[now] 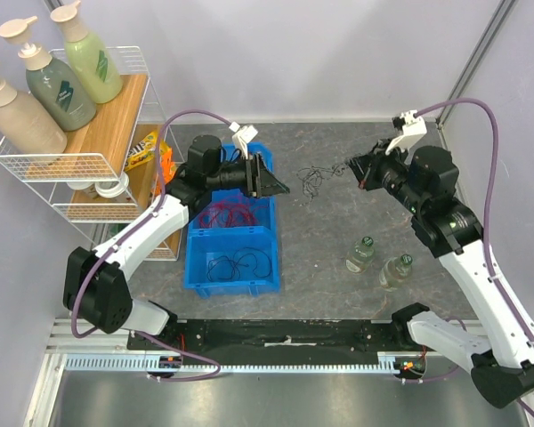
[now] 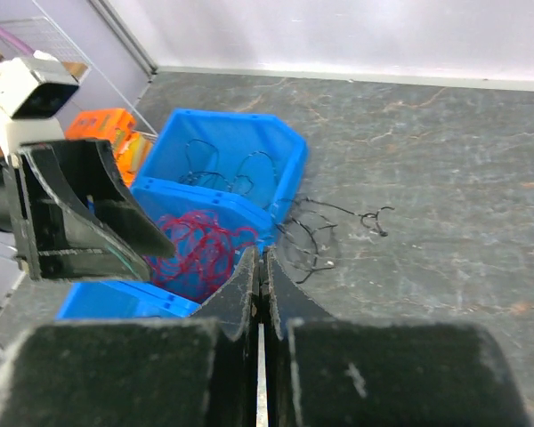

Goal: Untangle the cables

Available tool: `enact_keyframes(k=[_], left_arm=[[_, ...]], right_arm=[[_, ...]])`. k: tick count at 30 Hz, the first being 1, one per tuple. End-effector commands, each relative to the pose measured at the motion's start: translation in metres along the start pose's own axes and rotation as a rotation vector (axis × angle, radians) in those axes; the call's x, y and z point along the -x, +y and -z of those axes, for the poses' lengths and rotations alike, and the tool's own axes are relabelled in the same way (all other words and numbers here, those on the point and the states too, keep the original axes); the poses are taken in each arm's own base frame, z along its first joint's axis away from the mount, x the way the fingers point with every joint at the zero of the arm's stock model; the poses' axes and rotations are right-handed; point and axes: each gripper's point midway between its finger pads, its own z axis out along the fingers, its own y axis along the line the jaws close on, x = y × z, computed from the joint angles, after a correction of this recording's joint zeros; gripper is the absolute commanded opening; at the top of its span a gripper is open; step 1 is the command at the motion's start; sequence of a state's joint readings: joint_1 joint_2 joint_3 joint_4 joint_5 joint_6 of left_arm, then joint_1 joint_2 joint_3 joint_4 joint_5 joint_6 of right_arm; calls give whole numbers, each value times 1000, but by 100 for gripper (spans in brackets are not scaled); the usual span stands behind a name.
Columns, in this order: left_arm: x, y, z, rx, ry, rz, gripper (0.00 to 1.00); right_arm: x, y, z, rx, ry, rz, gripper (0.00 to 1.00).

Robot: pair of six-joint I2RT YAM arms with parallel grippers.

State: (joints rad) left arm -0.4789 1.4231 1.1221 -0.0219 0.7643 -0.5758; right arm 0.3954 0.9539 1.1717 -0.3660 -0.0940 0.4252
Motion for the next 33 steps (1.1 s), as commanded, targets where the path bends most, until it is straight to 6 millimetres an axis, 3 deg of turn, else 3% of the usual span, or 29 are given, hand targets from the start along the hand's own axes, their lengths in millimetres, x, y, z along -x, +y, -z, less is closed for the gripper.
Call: enact_keyframes(k=[1, 6, 10, 11, 13, 15, 19, 25, 28, 33], left_arm=[[15, -45, 2, -127, -27, -167, 56], [-5, -45, -13, -108, -7, -160, 57], [-11, -38, -26, -63, -1, -146, 65], [-9, -33, -26, -31, -15, -138, 62], [-3, -20, -27, 45, -44, -118, 48], [-4, -21, -27, 30, -62, -111, 44], [-8, -25, -30, 9, -89, -112, 58], [-9, -15, -38, 34, -95, -119, 55], [-9, -24, -48, -9, -102, -132, 48], [-8, -42, -61, -25, -131, -212, 55]], right_arm=[[40, 29, 3, 88, -58, -102, 0], [63, 38, 5, 106, -99, -140, 0], [77, 51, 10, 158, -116, -143, 0], [80, 53, 13, 165, -124, -142, 0], [86, 54, 16, 168, -139, -139, 0], [89, 56, 19, 172, -148, -141, 0], [96, 63, 21, 203, -161, -151, 0], [107, 68, 25, 225, -186, -154, 0], [110, 69, 25, 227, -193, -150, 0], [106, 68, 25, 223, -186, -153, 0]])
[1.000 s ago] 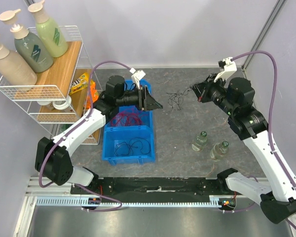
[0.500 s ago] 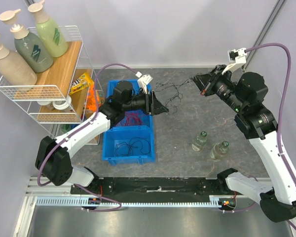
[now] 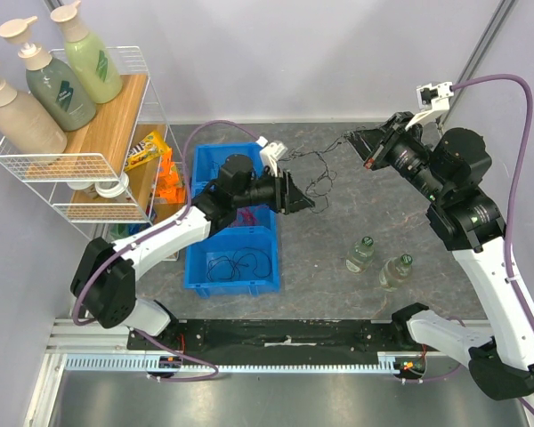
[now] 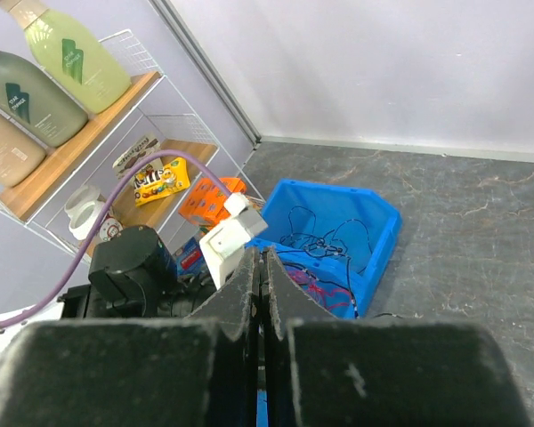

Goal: Untangle the cables

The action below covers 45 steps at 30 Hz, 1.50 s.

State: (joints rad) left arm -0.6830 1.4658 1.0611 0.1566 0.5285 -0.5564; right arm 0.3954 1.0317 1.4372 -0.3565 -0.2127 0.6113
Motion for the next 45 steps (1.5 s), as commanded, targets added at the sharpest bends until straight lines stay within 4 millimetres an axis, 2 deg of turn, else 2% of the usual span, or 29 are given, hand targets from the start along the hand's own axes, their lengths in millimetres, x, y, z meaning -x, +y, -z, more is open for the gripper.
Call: enact_keyframes(k=[1, 3, 5, 7, 14, 17, 23, 27, 30, 35, 40, 42, 44, 45], left_arm=[[22, -27, -10, -37, -100, -114, 55], [27, -27, -8, -13, -125, -134, 55], [31, -26, -4, 15, -147, -144, 49], [32, -26, 0, 30, -162, -154, 48], [40, -23, 6, 78, -192, -162, 61], [47, -26, 5, 78, -198, -173, 61], [58, -24, 0, 102, -204, -199, 53], [62, -25, 1, 108, -217, -214, 59], [60, -23, -5, 96, -198, -211, 60], [54, -19, -18, 83, -166, -194, 54], [39, -9, -24, 88, -118, -161, 38], [30, -5, -23, 96, -103, -153, 26], [20, 2, -21, 112, -86, -141, 8], [14, 5, -19, 122, -78, -133, 3]], right_arm=[[17, 13, 5, 42, -49, 3, 0], [17, 13, 6, 42, -49, 4, 0], [17, 12, 7, 37, -52, 7, 0], [16, 11, 7, 33, -52, 10, 0], [16, 12, 4, 42, -52, 8, 0], [14, 12, 3, 46, -46, 6, 0], [14, 12, 4, 48, -47, 6, 0], [14, 13, 5, 50, -47, 7, 0], [13, 14, 4, 56, -46, 6, 0], [16, 16, 5, 63, -52, 3, 0], [23, 14, 5, 42, -78, 11, 0], [28, 11, 5, 25, -94, 20, 0], [36, 9, 5, 4, -121, 35, 0], [42, 7, 4, -14, -141, 42, 0]])
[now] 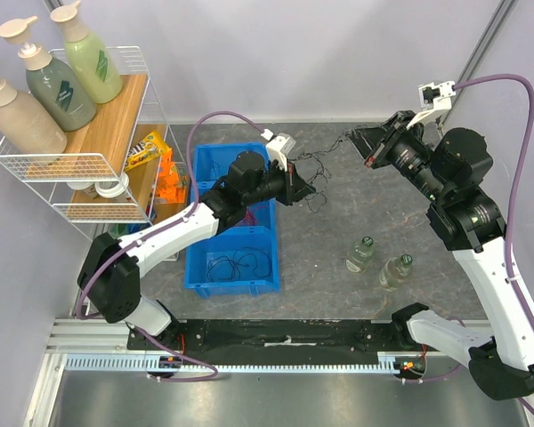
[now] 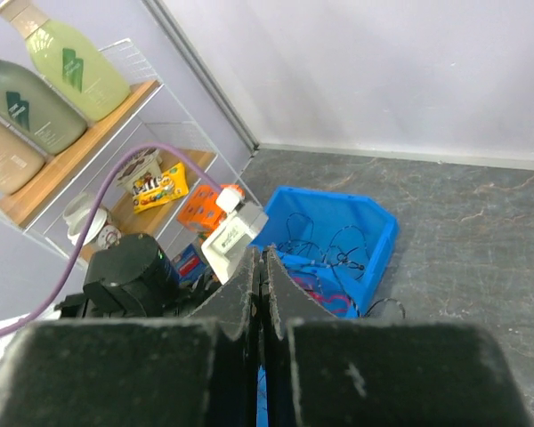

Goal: Untangle the cables

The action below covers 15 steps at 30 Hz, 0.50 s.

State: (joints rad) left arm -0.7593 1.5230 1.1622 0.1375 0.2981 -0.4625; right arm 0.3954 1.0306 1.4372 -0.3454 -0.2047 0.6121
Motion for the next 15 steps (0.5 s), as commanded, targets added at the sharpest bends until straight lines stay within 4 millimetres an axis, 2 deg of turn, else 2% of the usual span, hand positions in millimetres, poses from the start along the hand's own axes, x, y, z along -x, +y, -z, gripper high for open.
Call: enact_keyframes(k=[1, 8, 15], left_arm=[[-14, 3, 9, 2, 16, -9, 2], [-47, 10, 32, 17, 58, 17, 2], [-69, 11, 45, 2, 77, 55, 2]], right_arm=[[44, 1, 4, -51, -149, 50, 0], [89, -30, 6, -269, -280, 139, 0], [135, -37, 21, -399, -400, 227, 0]])
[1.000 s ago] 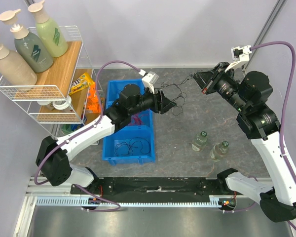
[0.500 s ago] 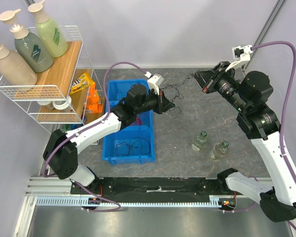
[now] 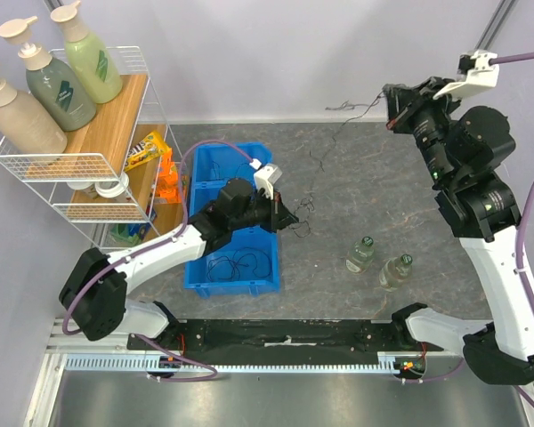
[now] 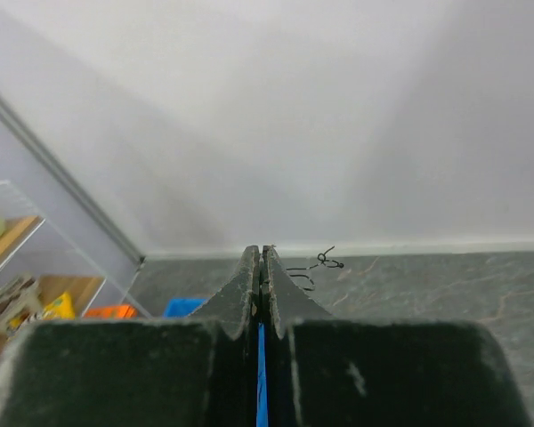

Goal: Untangle the cables

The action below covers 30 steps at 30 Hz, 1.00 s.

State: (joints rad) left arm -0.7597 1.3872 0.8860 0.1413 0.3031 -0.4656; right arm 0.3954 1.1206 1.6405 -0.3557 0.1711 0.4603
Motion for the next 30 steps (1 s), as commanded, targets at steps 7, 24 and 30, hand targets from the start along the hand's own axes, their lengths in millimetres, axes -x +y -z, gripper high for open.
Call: enact_keyframes(k=[7, 24, 30], left_arm=[[-13, -1, 12, -9, -11, 38, 2], [-2, 2, 68, 106, -72, -6, 2], [59, 0, 83, 194, -193, -44, 2]], right_arm=[[92, -31, 13, -232, -259, 178, 0], [86, -128, -24, -666, -207, 455, 0], [24, -122, -44, -491, -104, 285, 0]])
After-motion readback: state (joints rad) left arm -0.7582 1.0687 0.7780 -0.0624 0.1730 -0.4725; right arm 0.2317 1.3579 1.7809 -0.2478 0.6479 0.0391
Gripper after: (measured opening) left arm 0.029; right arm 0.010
